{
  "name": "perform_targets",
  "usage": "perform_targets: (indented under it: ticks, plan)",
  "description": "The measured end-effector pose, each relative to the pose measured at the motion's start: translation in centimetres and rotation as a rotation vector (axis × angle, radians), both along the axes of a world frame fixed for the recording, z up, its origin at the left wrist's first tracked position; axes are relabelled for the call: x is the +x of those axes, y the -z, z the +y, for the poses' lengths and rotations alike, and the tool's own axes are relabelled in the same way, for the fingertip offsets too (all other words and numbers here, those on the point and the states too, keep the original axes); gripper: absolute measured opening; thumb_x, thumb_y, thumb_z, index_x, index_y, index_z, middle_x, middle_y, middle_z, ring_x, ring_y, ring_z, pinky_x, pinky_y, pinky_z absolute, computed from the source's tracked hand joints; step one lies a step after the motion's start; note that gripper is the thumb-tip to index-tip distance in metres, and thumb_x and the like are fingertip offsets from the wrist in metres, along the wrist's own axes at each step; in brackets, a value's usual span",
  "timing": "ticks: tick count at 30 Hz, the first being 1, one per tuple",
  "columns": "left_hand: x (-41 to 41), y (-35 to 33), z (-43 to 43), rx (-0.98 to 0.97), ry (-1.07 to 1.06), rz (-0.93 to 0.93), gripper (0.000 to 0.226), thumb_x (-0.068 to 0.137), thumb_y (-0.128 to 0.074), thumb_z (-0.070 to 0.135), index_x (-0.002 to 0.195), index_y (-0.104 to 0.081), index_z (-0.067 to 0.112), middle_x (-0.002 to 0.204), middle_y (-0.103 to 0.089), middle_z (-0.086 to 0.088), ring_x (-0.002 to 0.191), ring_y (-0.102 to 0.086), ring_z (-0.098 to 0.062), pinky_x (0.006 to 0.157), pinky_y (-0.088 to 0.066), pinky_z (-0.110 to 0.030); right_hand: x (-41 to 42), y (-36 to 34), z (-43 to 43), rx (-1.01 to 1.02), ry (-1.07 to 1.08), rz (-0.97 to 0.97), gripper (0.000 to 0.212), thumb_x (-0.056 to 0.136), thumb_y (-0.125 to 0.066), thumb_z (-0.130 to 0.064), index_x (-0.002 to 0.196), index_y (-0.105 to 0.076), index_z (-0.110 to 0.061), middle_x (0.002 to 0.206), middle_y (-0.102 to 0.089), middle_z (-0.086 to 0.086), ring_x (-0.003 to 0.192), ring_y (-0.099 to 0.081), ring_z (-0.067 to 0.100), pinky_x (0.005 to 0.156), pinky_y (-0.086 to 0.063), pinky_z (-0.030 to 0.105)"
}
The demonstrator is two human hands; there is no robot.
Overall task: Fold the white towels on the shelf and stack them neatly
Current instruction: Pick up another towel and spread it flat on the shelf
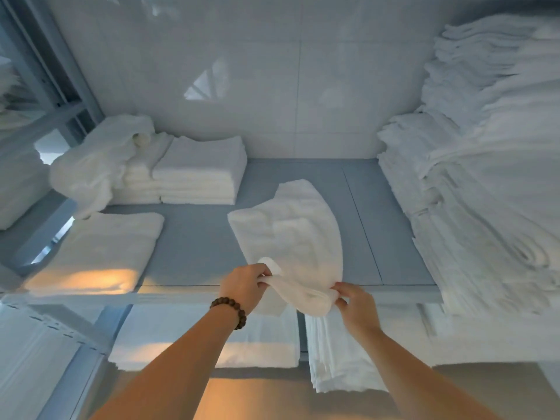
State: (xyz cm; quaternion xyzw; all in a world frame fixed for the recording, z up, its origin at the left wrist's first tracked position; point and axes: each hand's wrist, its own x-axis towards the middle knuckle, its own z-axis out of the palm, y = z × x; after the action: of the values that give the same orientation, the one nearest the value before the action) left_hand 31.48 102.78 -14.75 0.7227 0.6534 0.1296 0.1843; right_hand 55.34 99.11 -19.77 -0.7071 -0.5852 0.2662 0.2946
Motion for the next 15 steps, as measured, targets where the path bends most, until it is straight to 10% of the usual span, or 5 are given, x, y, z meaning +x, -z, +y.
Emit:
perform_targets:
  ticks: [5, 15]
  plan:
    - [-1.3, 2.3, -2.5, -0.140, 0.077, -0.035, 0.030, 0.075, -0.070, 0.050, 0.102, -0.064, 0.039, 0.100, -0.065, 0.017, 0.089, -0.058, -0.009, 0.080, -0.049, -0.027, -0.7, 1.2, -3.0, -0.100, -0.002, 0.104, 0.037, 0.090, -0.048, 0.010, 0.112, -0.068, -0.013, 0.125, -0.058, -0.002, 0.119, -0.052, 0.014, 0.084, -0.029, -0.007]
    - [-2.1, 3.3, 0.6, -0.136, 0.071, -0.059, 0.083, 0.079, -0.070, 0.044, 0.146, -0.022, 0.037, 0.151, -0.031, 0.007, 0.131, -0.039, -0.016, 0.105, -0.039, -0.032, -3.4, 0.2, 1.6, -0.080, -0.297, -0.118, 0.058, 0.094, -0.053, -0.018, 0.144, -0.030, -0.035, 0.153, -0.027, -0.007, 0.139, -0.029, 0.012, 0.113, -0.023, 0.026]
